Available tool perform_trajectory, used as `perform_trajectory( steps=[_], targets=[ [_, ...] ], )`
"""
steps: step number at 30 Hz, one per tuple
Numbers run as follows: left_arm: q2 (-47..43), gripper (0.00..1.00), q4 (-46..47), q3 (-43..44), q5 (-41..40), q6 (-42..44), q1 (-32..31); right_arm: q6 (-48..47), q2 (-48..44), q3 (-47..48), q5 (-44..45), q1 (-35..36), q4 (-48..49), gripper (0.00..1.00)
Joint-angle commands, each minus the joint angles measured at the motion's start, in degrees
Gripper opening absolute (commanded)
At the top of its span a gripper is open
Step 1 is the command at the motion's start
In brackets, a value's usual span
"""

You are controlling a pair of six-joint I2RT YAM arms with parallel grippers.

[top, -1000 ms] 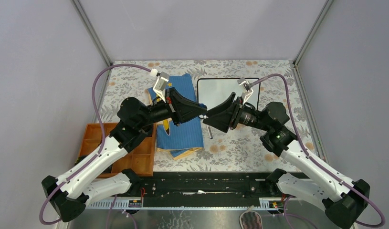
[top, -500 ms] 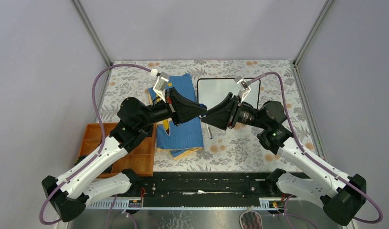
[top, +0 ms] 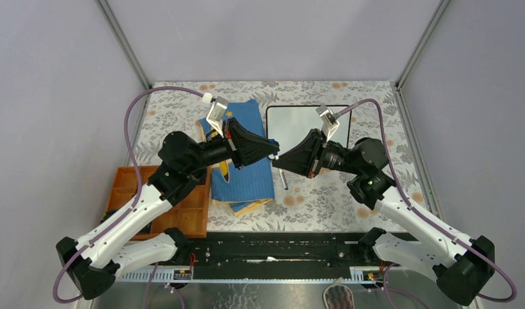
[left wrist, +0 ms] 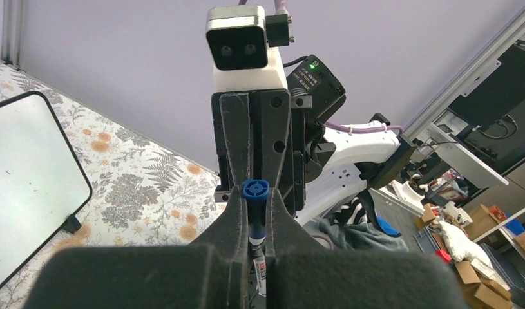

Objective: Write a sentence on the whiteboard
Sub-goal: Open the whiteboard marker at the center of the board.

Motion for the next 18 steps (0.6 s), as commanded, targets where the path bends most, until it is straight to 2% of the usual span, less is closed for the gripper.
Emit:
perform_trajectory(
  steps=[1, 13, 18],
  targets=[
    [-1.96, 0.0, 3.07, 0.74, -2.13, 2.0, -0.14, -0.7, -1.47, -0.88, 0.57, 0.11, -1.61, 0.0],
    [-2.62, 0.0, 5.38, 4.02, -11.18, -0.15, -0.18, -3.01, -5.23, -4.9, 2.1, 0.11, -4.88, 0.0],
    [-1.87, 0.0, 7.36, 4.24, -11.97, -2.02, -0.16, -3.1, -6.94, -6.79, 2.74, 0.11, -5.26, 0.0]
  ],
)
